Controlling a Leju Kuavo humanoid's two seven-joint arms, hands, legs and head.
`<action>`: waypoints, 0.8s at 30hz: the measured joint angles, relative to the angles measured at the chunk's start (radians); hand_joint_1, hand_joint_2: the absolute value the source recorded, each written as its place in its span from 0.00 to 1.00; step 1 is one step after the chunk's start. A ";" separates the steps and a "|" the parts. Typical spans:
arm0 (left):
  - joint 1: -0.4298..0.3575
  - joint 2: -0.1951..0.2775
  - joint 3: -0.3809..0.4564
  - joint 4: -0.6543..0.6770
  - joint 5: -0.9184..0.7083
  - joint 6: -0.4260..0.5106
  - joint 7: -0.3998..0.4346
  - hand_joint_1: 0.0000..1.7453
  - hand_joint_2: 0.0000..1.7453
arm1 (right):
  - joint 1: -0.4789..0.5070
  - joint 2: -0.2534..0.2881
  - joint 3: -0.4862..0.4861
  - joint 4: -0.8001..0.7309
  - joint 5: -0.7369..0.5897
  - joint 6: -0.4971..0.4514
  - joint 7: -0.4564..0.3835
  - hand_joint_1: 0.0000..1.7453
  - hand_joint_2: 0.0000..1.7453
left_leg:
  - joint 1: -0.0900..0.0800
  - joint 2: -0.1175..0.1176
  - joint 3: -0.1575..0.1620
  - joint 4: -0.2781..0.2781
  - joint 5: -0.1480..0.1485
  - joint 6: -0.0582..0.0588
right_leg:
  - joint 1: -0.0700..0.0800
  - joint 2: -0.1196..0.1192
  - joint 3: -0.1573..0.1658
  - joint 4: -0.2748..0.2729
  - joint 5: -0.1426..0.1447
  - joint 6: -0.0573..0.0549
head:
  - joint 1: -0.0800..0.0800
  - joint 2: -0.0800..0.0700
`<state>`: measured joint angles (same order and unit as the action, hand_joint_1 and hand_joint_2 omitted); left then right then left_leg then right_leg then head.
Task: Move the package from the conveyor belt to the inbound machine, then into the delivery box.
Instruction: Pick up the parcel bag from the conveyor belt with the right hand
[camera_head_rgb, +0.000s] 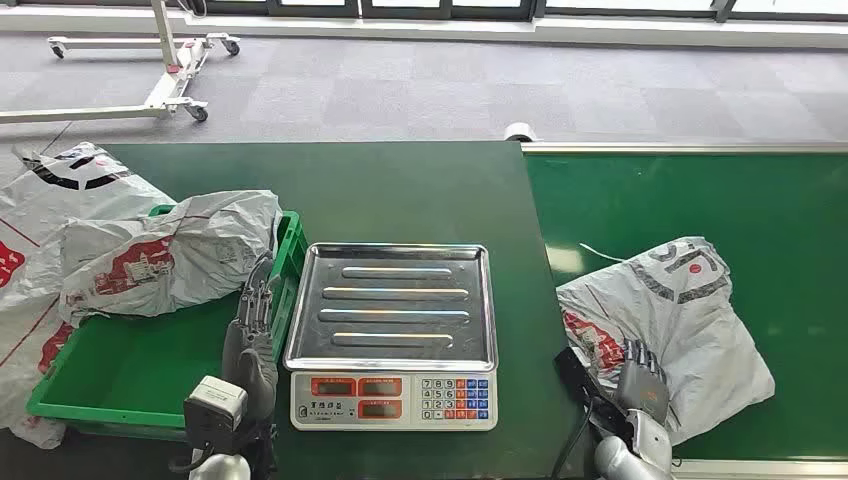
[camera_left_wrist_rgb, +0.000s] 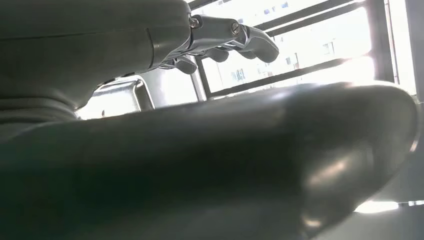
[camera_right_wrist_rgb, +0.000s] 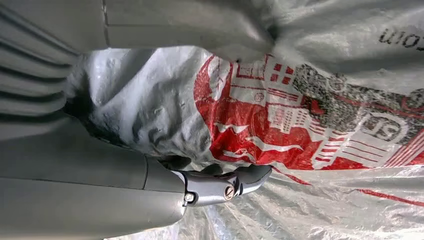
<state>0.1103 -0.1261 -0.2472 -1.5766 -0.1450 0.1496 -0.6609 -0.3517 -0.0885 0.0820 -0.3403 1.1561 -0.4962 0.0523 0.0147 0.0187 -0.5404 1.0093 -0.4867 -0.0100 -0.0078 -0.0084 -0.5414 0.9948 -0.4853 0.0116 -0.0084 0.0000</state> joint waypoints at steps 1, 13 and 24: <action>0.002 0.000 0.000 -0.003 0.000 0.003 0.001 0.00 0.00 | -0.002 0.000 0.000 0.001 0.004 0.009 0.005 1.00 1.00 | 0.001 0.001 0.002 0.000 -0.003 -0.001 | 0.000 0.001 0.003 -0.001 -0.002 0.000 | 0.000 0.000; 0.024 0.000 0.000 -0.103 -0.003 0.018 0.022 0.00 0.00 | -0.038 -0.036 -0.001 0.009 0.023 0.037 -0.023 1.00 1.00 | 0.001 -0.001 0.002 0.006 0.001 0.010 | 0.001 0.002 0.006 -0.006 0.012 0.006 | 0.000 0.000; 0.028 0.004 0.001 -0.090 0.024 0.005 -0.001 0.00 0.00 | -0.010 -0.018 -0.062 -0.128 -0.044 -0.161 -0.301 1.00 1.00 | -0.002 -0.009 -0.019 0.006 0.001 0.011 | -0.002 -0.006 0.005 -0.004 0.013 0.013 | 0.001 0.000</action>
<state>0.1380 -0.1225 -0.2459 -1.6663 -0.1206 0.1541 -0.6621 -0.3612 -0.1066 0.0204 -0.4684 1.1124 -0.6572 -0.2487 0.0125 0.0093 -0.5596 1.0155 -0.4853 0.0015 -0.0098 -0.0146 -0.5362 0.9903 -0.4724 0.0244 -0.0078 0.0000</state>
